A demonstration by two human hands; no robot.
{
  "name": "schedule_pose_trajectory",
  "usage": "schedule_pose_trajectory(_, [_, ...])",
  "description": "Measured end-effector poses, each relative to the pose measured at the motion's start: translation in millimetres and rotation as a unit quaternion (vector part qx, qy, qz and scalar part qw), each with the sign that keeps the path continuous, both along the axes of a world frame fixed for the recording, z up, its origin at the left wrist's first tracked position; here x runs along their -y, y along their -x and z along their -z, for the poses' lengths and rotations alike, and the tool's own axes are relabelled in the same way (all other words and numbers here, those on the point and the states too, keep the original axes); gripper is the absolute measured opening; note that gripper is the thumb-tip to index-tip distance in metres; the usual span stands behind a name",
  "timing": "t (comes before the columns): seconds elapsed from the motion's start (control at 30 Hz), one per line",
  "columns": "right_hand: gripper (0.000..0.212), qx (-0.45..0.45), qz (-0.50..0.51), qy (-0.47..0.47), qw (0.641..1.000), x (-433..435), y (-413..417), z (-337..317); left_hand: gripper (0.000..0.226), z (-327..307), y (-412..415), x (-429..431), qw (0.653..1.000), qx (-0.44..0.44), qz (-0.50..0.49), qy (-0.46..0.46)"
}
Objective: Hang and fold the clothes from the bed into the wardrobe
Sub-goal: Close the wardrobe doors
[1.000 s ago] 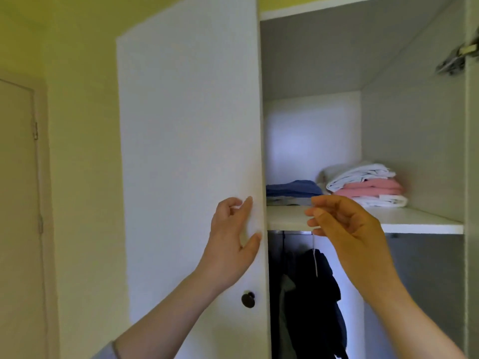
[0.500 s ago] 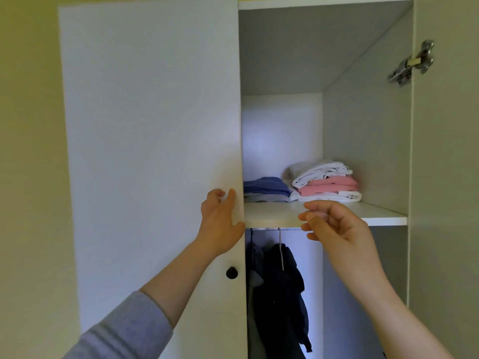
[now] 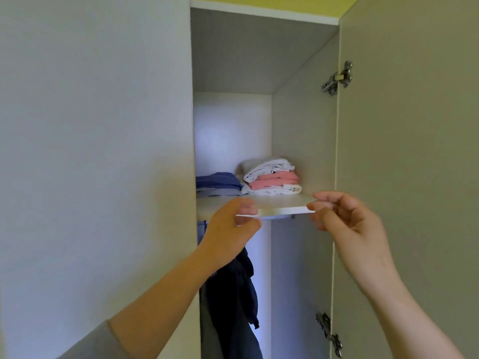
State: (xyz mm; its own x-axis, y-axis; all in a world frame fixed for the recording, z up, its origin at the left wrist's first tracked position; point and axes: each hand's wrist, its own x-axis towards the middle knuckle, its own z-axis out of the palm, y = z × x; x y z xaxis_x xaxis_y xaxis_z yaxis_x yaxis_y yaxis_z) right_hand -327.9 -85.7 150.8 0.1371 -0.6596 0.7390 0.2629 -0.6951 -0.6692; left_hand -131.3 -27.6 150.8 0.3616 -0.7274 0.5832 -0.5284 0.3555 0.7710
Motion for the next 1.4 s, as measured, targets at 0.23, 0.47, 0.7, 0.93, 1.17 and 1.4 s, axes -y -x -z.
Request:
schedule_pose_trajectory(0.23, [0.015, 0.017, 0.242, 0.034, 0.970, -17.2, 104.4, 5.8, 0.027, -10.8, 101.0, 16.2, 0.988, -0.033, 0.145, 0.033])
schedule_pose_trajectory(0.47, [0.023, 0.034, 0.349, 0.022, 0.936, -38.0, 176.3, 16.0, 0.024, -7.5, 179.8, 26.6, 0.972, -0.021, 0.232, 0.030])
schedule_pose_trajectory(0.7, [0.026, 0.021, 0.395, -0.024, 0.918, -35.5, 195.4, 28.7, 0.024, -1.0, 204.7, 38.5, 0.963, -0.014, 0.268, 0.022])
schedule_pose_trajectory(0.93, [0.016, 0.049, 0.373, -0.040, 0.926, -46.0, 183.4, 30.0, 0.024, 9.2, 186.7, 26.3, 0.968, -0.021, 0.250, 0.015])
schedule_pose_trajectory(1.17, [0.010, 0.110, 0.293, -0.039, 0.949, -70.2, 128.5, 35.3, 0.027, 24.8, 127.4, -2.6, 0.982, 0.008, 0.188, 0.000])
schedule_pose_trajectory(1.4, [0.005, 0.099, 0.187, -0.004, 0.977, -79.9, 50.2, 41.0, 0.026, 33.7, 47.7, -34.6, 0.998, 0.023, 0.066, 0.012])
